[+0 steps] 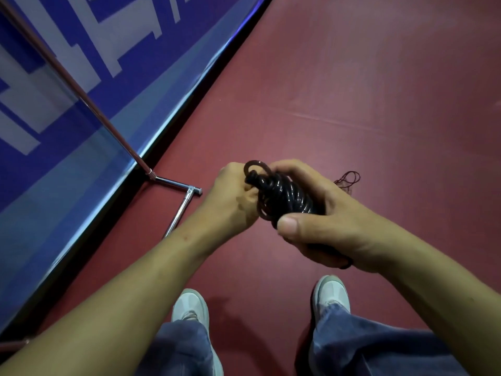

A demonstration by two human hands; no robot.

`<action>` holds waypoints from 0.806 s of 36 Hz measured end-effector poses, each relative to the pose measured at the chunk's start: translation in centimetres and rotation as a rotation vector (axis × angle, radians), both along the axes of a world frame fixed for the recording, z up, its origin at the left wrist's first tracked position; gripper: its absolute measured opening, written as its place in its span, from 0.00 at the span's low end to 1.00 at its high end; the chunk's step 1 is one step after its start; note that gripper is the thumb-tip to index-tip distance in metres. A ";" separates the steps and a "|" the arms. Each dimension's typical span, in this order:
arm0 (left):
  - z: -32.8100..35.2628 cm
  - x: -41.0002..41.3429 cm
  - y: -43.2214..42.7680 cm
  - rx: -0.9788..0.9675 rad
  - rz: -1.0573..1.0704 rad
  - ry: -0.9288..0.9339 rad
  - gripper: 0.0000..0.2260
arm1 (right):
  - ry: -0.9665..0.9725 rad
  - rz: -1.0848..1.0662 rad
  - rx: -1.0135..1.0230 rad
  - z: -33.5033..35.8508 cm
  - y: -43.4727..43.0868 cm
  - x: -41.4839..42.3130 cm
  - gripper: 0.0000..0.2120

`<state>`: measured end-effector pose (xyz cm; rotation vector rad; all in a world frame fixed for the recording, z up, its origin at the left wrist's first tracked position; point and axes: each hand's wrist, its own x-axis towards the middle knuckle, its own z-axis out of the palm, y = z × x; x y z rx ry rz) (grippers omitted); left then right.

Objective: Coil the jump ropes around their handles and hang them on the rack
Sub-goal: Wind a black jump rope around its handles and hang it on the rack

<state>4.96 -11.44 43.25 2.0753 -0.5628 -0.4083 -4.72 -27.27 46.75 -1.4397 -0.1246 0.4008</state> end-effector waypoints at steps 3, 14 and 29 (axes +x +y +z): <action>-0.2 -0.1 -0.2 0.041 0.007 0.036 0.09 | -0.004 -0.100 -0.082 0.0 -0.1 0.2 0.26; 2.2 -2.6 0.6 0.136 -0.178 -0.015 0.17 | 0.018 -0.383 -0.363 -0.4 -2.5 0.6 0.21; 2.7 -2.8 1.6 0.346 -0.209 -0.149 0.17 | -0.099 -0.330 -0.806 -3.0 -1.8 0.8 0.23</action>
